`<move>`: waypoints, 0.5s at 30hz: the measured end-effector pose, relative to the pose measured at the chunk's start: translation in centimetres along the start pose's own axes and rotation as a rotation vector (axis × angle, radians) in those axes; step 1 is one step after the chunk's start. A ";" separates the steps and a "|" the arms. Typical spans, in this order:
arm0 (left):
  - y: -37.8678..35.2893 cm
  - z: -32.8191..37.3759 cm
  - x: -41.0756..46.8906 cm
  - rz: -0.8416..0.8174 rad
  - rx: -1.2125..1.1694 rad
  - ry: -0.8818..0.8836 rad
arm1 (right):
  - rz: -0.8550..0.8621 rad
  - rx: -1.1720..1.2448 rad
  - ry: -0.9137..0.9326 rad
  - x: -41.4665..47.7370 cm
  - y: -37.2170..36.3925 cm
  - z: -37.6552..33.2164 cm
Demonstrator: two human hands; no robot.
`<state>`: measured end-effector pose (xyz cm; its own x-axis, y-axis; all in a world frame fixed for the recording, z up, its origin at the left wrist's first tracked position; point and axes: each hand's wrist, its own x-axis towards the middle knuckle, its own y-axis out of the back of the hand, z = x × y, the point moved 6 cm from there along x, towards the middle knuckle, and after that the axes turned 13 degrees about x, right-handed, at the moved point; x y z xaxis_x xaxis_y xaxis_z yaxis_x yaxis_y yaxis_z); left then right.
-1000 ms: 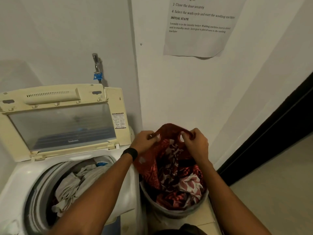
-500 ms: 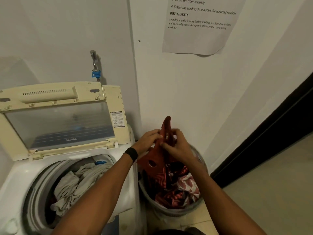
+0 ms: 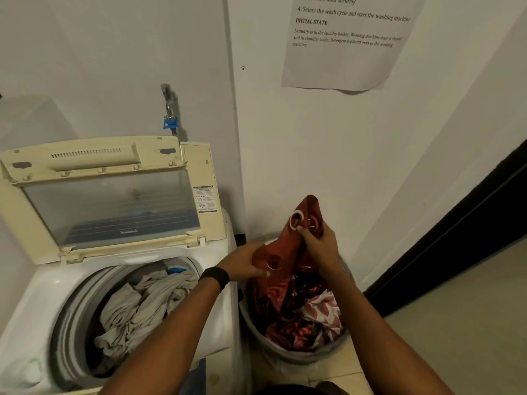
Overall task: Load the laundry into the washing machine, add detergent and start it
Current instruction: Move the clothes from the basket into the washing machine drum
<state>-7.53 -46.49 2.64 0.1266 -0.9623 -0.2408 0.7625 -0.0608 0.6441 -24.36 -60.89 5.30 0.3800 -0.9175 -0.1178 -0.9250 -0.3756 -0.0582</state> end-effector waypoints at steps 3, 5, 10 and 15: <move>2.0 -0.3 -0.4 0.281 0.002 0.001 | 0.019 0.038 -0.023 -0.2 0.4 0.2; 4.1 0.3 -0.7 0.531 -0.021 -0.013 | -0.068 -0.005 -0.042 -0.5 0.1 -0.3; 5.3 2.5 1.2 0.537 -0.017 -0.102 | -0.372 -0.154 -0.059 -1.8 -1.5 -1.9; 5.1 3.3 2.1 0.773 0.000 0.149 | -0.442 -0.203 -0.026 -1.9 -2.2 -2.0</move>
<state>-5.43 -49.66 7.80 0.7046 -0.6861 0.1811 0.4232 0.6112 0.6688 -23.07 -58.54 7.68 0.7347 -0.6616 -0.1502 -0.6569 -0.7491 0.0863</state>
